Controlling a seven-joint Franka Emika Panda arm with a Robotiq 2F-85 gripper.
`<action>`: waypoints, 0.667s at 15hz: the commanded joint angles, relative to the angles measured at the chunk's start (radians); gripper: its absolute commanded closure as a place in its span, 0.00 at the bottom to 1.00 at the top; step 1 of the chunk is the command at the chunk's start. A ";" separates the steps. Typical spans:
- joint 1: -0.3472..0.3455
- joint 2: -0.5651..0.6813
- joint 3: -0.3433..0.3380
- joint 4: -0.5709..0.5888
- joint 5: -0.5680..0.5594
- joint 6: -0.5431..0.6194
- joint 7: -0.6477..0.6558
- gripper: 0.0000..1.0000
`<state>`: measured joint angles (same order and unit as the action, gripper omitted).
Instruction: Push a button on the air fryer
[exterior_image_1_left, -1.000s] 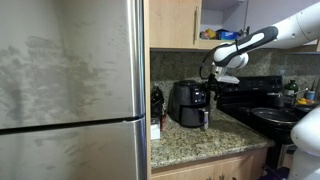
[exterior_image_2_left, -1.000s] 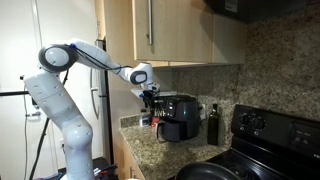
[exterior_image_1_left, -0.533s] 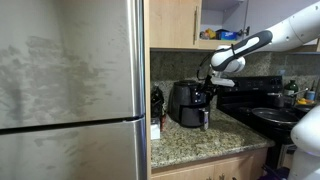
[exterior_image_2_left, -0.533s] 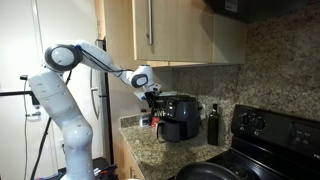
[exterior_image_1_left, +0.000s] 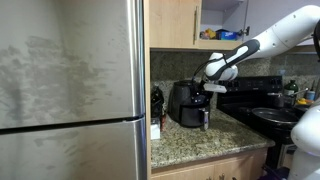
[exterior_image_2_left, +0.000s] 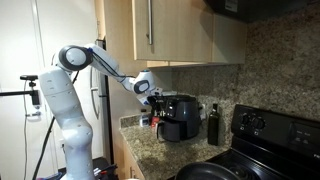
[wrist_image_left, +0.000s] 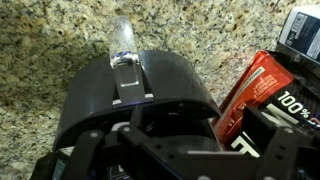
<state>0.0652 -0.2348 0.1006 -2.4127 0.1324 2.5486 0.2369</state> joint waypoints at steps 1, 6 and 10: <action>-0.002 0.025 0.002 0.010 -0.008 0.018 0.003 0.00; -0.003 0.102 0.006 0.028 -0.021 0.164 0.014 0.00; 0.003 0.095 -0.002 0.008 -0.007 0.215 0.004 0.00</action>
<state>0.0658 -0.1388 0.1016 -2.4055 0.1237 2.7661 0.2440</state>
